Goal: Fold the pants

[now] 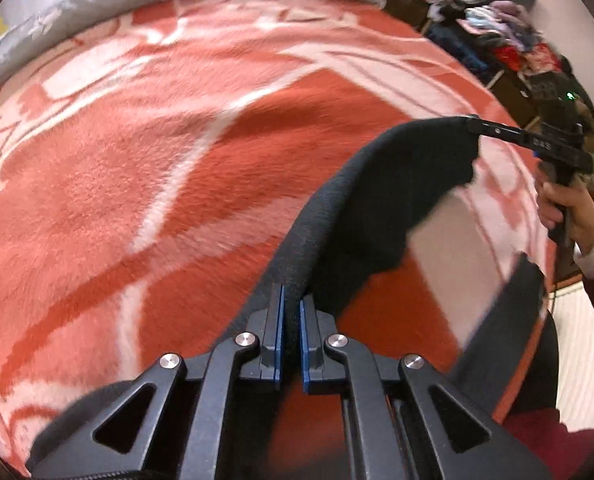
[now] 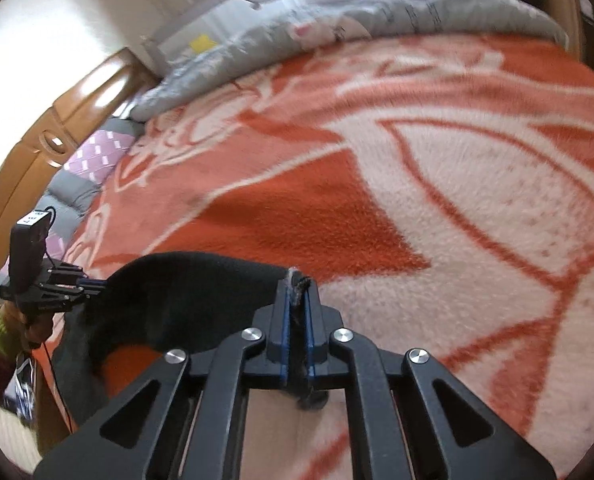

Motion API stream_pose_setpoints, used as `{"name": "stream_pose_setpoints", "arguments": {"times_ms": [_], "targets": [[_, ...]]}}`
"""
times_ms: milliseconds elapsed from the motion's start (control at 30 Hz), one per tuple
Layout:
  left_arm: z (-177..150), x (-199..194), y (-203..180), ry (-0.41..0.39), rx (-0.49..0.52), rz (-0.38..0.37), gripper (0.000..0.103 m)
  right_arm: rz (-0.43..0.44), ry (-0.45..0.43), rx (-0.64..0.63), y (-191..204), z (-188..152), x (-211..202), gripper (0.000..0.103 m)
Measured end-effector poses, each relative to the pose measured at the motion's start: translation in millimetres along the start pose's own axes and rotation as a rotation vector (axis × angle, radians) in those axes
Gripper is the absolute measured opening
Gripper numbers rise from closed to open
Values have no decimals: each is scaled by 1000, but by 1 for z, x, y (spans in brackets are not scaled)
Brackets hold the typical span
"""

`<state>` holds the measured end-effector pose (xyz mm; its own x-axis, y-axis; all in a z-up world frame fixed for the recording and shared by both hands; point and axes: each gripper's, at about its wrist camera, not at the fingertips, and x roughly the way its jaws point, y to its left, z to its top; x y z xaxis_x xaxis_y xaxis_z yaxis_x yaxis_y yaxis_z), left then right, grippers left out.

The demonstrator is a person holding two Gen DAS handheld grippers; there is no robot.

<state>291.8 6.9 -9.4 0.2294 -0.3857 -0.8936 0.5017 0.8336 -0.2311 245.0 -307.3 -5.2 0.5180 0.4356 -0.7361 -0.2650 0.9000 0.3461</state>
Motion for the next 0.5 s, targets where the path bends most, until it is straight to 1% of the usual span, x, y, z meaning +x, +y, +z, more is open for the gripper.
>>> {"name": "stream_pose_setpoints", "arguments": {"times_ms": [167, 300, 367, 400, 433, 500], "targets": [[-33, -18, -26, -30, -7, -28, 4, -2, -25, -100, 8, -25, -47, 7], [-59, -25, -57, -42, -6, -53, 4, -18, 3, -171, 13, -58, -68, 6], [-73, -28, -71, -44, -14, -65, 4, -39, 22, -177, 11, -78, -76, 6], [-80, -30, -78, -44, -17, -68, 4, -50, 24, -176, 10, -86, -78, 3], [-86, -31, -85, -44, -17, -73, 4, -59, 25, -169, 8, -92, -81, 3], [-97, -35, -95, -44, -17, -86, 4, -57, 17, -147, 5, -105, -86, 3]]}}
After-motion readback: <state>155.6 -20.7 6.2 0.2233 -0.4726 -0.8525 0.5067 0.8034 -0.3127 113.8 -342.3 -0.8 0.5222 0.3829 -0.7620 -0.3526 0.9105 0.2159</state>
